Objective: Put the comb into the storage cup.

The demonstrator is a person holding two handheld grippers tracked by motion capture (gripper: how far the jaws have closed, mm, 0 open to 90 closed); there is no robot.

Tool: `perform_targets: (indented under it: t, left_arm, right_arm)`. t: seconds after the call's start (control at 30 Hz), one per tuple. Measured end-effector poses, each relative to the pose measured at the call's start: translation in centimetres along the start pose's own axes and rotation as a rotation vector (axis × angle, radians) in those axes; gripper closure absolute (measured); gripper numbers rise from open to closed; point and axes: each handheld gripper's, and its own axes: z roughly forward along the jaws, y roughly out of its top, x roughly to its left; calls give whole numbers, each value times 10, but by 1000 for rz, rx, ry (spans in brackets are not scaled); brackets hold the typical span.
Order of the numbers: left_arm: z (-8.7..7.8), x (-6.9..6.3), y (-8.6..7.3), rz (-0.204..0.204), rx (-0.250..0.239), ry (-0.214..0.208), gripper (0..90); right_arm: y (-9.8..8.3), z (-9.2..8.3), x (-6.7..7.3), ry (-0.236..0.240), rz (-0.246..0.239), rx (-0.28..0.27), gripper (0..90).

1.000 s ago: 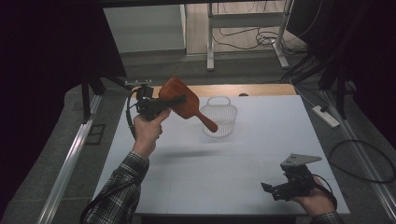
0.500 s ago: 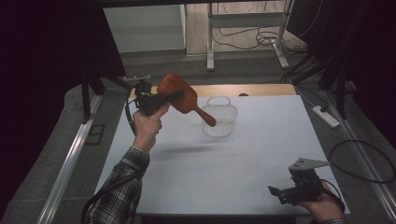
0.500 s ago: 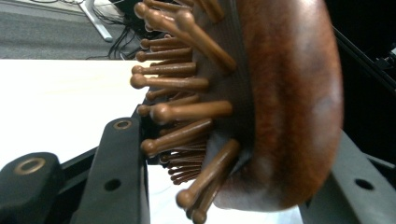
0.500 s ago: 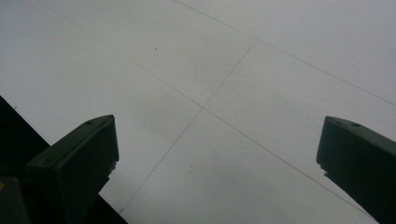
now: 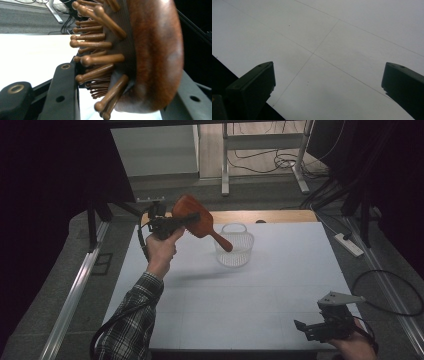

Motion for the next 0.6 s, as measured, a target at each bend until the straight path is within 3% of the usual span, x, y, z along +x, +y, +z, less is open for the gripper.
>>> perform_targets:
  t: [0.6]
  left_arm:
    - [28,2,6,-3,11,30,535]
  right_arm:
    - [-3,-4,1,-8,-8,-8,0]
